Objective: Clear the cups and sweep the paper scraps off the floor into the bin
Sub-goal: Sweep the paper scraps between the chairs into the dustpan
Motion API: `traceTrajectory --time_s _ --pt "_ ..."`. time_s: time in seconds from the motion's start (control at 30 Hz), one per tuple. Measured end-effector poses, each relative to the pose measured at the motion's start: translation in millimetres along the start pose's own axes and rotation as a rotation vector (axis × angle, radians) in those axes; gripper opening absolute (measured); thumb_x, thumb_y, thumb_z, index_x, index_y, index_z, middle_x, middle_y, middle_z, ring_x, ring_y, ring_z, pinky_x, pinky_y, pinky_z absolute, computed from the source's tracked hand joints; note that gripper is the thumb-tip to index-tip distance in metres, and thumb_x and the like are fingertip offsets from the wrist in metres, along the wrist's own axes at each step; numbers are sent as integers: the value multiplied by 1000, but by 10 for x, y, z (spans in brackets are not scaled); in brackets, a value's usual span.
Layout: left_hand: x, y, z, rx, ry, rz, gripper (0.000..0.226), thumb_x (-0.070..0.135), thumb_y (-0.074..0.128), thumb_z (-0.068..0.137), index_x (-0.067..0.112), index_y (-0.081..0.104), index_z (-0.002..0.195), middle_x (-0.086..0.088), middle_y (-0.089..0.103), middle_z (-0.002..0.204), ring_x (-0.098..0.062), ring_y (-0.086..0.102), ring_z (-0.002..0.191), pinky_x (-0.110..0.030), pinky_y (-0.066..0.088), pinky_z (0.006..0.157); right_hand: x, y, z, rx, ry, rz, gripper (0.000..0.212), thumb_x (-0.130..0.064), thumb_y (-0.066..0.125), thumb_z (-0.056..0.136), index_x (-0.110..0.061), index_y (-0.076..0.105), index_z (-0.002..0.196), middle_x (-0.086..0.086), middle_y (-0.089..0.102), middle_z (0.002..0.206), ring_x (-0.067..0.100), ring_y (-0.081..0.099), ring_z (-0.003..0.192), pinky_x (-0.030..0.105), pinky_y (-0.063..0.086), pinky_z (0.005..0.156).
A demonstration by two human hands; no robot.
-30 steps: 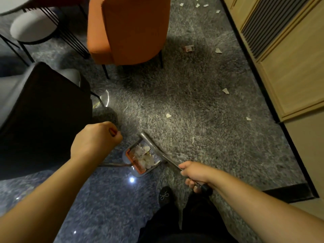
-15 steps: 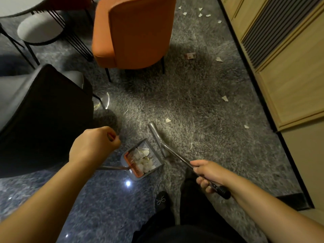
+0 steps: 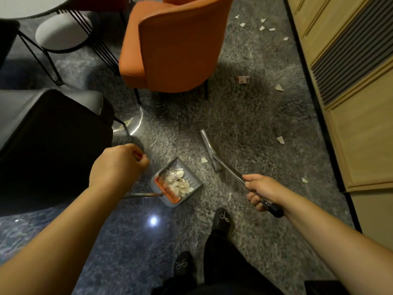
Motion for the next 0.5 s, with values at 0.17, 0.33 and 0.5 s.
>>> traceTrajectory --time_s 0.17,0.33,0.5 --pt "423 55 446 -23 -6 48 17 36 64 88 24 72 96 -8 69 91 -29 64 87 -32 49 69 -491 -343 302 29 -24 -168 39 -12 33 102 -26 39 138 6 41 63 7 36 31 13 30 34" --pt "593 79 734 -36 -31 105 15 38 63 88 26 70 91 -1 64 75 -24 62 71 -29 44 62 -803 -495 736 19 0 -339 41 -11 34 99 -25 39 138 7 44 63 10 39 36 15 33 38" --pt "521 43 828 -14 -57 109 13 41 65 86 29 70 89 -4 70 86 -27 63 82 -32 49 67 -774 -293 927 -63 22 -476 42 -10 31 98 -24 39 136 5 44 61 8 40 34 16 34 37"
Point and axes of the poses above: each hand's wrist, its own z-axis towards the middle knuckle, its own y-axis out of the palm, x = y × z, the point moved 4 cm from there along z, towards the middle knuckle
